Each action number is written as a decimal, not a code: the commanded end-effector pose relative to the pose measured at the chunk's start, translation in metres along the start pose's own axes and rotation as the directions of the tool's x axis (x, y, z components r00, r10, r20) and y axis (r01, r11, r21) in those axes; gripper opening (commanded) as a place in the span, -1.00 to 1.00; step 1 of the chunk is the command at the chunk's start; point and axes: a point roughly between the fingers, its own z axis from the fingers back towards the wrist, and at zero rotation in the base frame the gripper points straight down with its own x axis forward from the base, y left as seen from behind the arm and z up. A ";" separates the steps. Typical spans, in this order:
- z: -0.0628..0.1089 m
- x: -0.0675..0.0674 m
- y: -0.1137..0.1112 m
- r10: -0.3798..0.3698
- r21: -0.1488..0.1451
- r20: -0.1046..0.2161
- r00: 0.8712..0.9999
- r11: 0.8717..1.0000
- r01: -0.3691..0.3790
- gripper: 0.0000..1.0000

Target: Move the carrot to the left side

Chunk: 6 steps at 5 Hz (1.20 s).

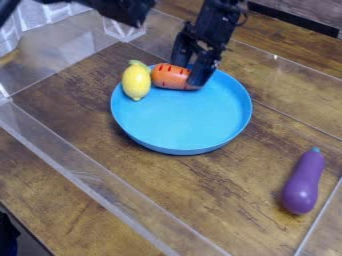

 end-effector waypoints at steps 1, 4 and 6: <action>0.023 -0.006 0.019 0.070 0.018 0.066 0.995 0.997 -0.071 1.00; 0.003 -0.013 0.020 0.029 0.028 0.045 0.999 0.999 -0.030 1.00; -0.009 -0.008 0.012 0.013 0.032 0.027 1.000 0.999 -0.014 1.00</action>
